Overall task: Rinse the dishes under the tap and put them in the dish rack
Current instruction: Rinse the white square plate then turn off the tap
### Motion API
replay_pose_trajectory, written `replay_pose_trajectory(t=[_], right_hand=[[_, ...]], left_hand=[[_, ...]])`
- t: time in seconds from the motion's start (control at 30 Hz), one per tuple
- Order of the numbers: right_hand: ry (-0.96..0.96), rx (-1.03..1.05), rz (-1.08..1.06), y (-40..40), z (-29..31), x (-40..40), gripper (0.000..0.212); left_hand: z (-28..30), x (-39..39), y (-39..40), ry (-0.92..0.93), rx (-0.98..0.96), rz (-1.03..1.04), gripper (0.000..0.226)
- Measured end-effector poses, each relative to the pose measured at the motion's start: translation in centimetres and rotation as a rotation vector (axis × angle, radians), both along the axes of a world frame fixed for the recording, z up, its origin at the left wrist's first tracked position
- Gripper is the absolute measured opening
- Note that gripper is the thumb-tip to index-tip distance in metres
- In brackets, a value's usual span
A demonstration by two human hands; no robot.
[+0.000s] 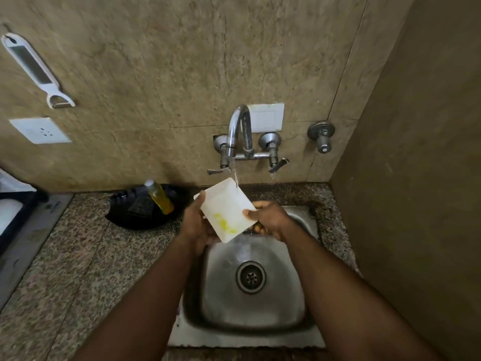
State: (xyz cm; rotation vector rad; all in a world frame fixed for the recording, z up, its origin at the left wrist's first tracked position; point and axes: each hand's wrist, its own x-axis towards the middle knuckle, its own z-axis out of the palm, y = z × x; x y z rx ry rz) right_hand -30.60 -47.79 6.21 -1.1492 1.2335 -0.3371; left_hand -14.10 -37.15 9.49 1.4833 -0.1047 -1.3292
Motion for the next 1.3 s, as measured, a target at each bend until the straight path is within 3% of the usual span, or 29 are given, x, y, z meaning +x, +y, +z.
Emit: replay_pose_trajectory(t=[0.07,0.13,0.2,0.3,0.43,0.6,0.7,0.77,0.83,0.97,1.0,1.1,1.2,1.3], right_hand=[[-0.005,-0.041,-0.224,-0.2,-0.1,1.1,0.023],[-0.009,-0.034,-0.47,0.3,-0.3,2.8,0.019],[-0.056,-0.051,-0.506,1.2,-1.7,4.6,0.03],[-0.142,-0.055,-0.449,2.6,-2.6,5.6,0.053],[-0.143,0.036,-0.416,2.8,-1.0,4.6,0.02],[0.03,-0.114,-0.272,1.1,-2.0,4.8,0.025],[-0.111,-0.07,-0.06,1.0,-0.9,3.5,0.046],[-0.169,-0.025,0.064,1.0,-0.8,2.6,0.058],[-0.101,-0.121,0.089,1.1,-1.4,2.7,0.054],[0.16,-0.445,-0.171,1.7,-2.3,4.4,0.039],[0.247,-0.552,-0.144,1.9,-2.3,4.5,0.039],[0.392,-0.723,0.214,3.2,-2.3,4.5,0.054],[0.399,-0.682,0.452,5.1,-2.3,3.8,0.062],[0.534,-0.662,0.482,6.3,-2.8,3.9,0.066]], left_hand=[[-0.9,0.4,-0.5,-0.193,0.084,-0.063,0.053],[-1.4,-0.9,-0.9,-0.315,0.062,-0.011,0.041],[-2.0,-2.8,-1.0,-0.33,-0.003,0.053,0.033],[-2.5,-4.0,-0.6,-0.297,-0.023,0.143,0.018],[-2.0,-2.0,0.4,-0.185,0.047,0.021,0.034],[-0.1,-0.7,0.3,-0.03,-0.04,-0.17,0.056],[0.5,1.4,0.6,0.139,-0.058,-0.174,0.064],[0.0,2.5,0.7,0.154,-0.019,-0.113,0.049],[-1.3,2.6,0.3,-0.026,0.031,-0.029,0.028],[-2.4,0.8,-1.0,-0.389,0.021,0.092,0.021],[-2.3,0.5,-1.2,-0.471,0.032,0.127,0.021],[-2.1,0.2,-1.1,-0.644,0.027,0.231,0.021],[-2.5,0.5,-0.5,-0.711,0.026,0.31,0.013],[-2.9,-0.4,0.0,-0.806,-0.004,0.282,0.017]])
